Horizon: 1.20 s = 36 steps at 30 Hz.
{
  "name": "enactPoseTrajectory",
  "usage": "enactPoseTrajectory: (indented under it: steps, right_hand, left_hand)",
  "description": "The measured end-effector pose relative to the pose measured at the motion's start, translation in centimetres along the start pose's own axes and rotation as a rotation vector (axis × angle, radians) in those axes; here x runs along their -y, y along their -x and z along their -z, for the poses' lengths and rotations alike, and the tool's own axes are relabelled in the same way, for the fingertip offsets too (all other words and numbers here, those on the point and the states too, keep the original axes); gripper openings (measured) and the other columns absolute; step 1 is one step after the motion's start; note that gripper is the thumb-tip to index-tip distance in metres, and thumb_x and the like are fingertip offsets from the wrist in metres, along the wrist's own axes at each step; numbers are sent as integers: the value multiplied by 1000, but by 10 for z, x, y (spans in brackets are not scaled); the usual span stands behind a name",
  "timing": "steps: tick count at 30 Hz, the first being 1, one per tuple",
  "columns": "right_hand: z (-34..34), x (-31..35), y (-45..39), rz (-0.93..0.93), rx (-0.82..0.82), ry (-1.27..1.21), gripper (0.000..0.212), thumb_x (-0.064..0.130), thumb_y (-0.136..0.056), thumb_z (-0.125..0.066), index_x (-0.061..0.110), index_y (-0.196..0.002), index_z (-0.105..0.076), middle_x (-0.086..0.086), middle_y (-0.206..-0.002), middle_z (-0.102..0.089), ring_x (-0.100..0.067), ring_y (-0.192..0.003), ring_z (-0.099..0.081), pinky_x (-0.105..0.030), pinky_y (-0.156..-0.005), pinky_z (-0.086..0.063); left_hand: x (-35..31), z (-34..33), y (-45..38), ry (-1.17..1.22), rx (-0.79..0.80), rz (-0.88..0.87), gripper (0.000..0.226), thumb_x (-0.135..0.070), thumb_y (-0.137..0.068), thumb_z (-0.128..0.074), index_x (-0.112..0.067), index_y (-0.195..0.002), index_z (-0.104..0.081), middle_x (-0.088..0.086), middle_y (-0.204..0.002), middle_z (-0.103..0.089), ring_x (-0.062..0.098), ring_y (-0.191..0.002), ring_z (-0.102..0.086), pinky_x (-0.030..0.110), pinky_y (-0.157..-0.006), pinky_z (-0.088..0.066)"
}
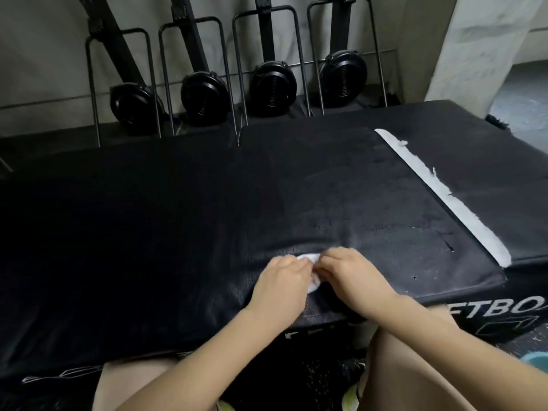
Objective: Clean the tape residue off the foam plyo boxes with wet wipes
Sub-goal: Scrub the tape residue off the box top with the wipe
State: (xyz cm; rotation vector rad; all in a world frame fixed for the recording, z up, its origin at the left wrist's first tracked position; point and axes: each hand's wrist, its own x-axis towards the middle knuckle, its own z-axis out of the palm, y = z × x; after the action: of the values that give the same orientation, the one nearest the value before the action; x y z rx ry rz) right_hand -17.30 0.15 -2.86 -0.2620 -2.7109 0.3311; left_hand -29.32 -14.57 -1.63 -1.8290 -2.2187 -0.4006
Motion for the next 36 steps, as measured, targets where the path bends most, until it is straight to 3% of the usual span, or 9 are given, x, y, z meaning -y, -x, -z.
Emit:
enactPoseTrajectory:
  steps: [4,7,13,17,20,23,29,33,36]
  right_hand:
    - [5,-16,-33,-140,50,-115,12,16,-87,-70,25,-90,-77,7,-90,-68,-20,-81,-66,-37,-77,-53]
    - [12,-13,-17,-66,112,-151,9,20,-85,-71,26,-90,-76,11,-89,-65,-15,-83,-64,-32,-76,-50]
    - [14,-8,29,-5,81,-227,7,29,-87,-77,31,-94,-75,21,-98,-63,-2,-90,-60,-22,-80,-49]
    - [1,-20,-12,-35,26,-190,7,18,-82,-79,23,-86,-74,13,-93,-66,-13,-83,-63,-29,-76,-52]
    - [-6,-40,-60,-76,30,-191,6,16,-81,-78,21,-83,-75,8,-88,-68,-17,-81,-64,-33,-75,-53]
    - [-11,-55,-98,-143,72,-248,2,21,-84,-76,23,-83,-75,9,-87,-66,-15,-82,-62,-38,-75,-55]
    - [-4,-52,-85,-133,112,-250,3,28,-83,-74,26,-81,-74,14,-84,-64,-7,-78,-60,-33,-73,-53]
    - [11,-44,-52,-94,158,-242,5,33,-81,-78,30,-81,-73,19,-84,-65,2,-75,-57,-14,-71,-45]
    - [13,-41,-45,-53,133,-220,9,26,-80,-83,29,-83,-75,19,-87,-68,0,-77,-61,-15,-73,-46]
  left_hand:
    - [9,15,-31,-22,146,148,27,-25,-93,-42,-20,-95,-68,2,-81,-64,23,-83,-57,33,-79,-43]
    - [-3,22,-21,-47,50,126,33,-41,-92,-45,-25,-78,-70,-3,-64,-59,20,-63,-52,34,-67,-47]
    - [-19,7,24,57,17,36,21,-37,-95,-51,-28,-99,-69,-17,-103,-65,12,-87,-55,32,-79,-43]
    - [-3,5,-9,81,30,103,31,-36,-99,-42,-29,-95,-72,-17,-101,-67,11,-91,-57,34,-84,-44]
    - [26,0,-52,18,65,213,44,-37,-97,-31,-25,-92,-73,-8,-85,-66,17,-85,-57,37,-79,-45]
    - [52,-4,-80,17,99,290,33,-33,-97,-45,-22,-84,-73,-3,-66,-47,25,-77,-56,35,-67,-40]
    - [45,4,-73,-41,3,195,11,-33,-74,-71,-30,-63,-71,-3,-50,-47,18,-47,-45,22,-46,-35]
    - [26,1,-41,-7,23,102,4,-28,-74,-75,-30,-75,-72,-7,-60,-54,17,-55,-49,28,-55,-47]
    - [30,-4,-37,35,40,99,6,-23,-83,-68,-28,-80,-69,-11,-70,-59,16,-64,-49,37,-65,-50]
